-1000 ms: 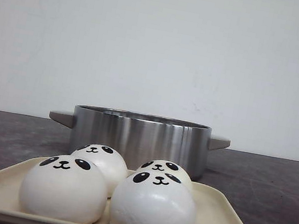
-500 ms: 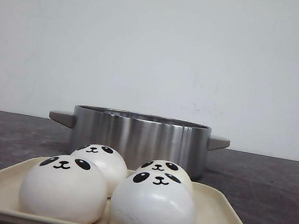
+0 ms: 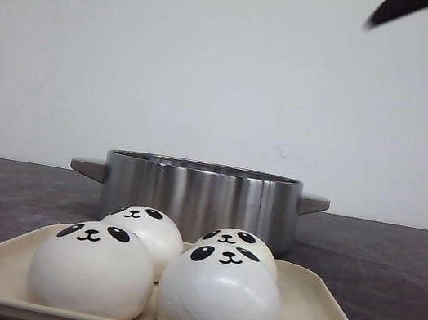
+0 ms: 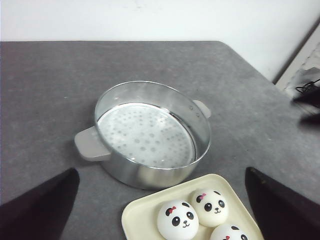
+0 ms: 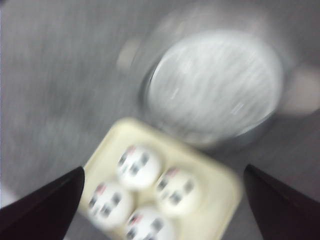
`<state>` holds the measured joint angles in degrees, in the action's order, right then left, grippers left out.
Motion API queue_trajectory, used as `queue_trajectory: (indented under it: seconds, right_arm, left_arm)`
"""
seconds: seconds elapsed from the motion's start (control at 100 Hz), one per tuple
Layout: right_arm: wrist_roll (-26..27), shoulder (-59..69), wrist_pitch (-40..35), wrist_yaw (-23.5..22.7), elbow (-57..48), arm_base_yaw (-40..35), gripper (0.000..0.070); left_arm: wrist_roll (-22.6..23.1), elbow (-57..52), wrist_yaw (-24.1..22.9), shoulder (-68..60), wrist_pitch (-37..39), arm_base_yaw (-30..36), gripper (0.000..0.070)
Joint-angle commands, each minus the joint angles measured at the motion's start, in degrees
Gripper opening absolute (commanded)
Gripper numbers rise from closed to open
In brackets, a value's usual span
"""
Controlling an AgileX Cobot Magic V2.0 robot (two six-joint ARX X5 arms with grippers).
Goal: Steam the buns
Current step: 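Lower the right gripper onto the farthest panda bun on the tray and grasp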
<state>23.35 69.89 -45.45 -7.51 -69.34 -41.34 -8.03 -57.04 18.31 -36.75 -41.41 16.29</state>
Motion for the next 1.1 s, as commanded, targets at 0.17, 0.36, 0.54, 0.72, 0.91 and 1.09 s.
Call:
queue_trajectory:
  seconds: [0.17,0.36,0.54,0.72,0.91,1.09]
  right_arm:
    - [7.82,13.53,-2.60,-4.22,-0.96,-3.96,0.0644]
    - [7.87,21.29,0.00,-2.86,-0.96,-4.13,0.0601]
    - [7.82,27.63,1.75,-1.14,-0.96,-4.00,0.0599]
    - [7.80,31.78,0.68,0.74,-0.96,-3.89,0.0572]
    - [7.78,33.55,0.92,2.95,-0.94,-3.74,0.0498]
    - [7.74,33.64,2.21,3.19,-0.94,-3.19,0.0473]
  left_arm:
    - [0.92,-0.87,-0.11,-0.28,0.24,2.78,0.0677]
    - [0.92,-0.87,-0.35,-0.31,0.24,5.22,0.0677]
    - [0.90,-0.87,-0.35,-0.28,0.24,7.21,0.0677]
    - [0.90,-0.87,-0.33,-0.28,0.20,8.57,0.0677]
    - [0.90,-0.87,-0.35,-0.28,0.17,9.33,0.0678]
    - [0.90,-0.87,-0.42,-0.31,0.24,9.35,0.0678]
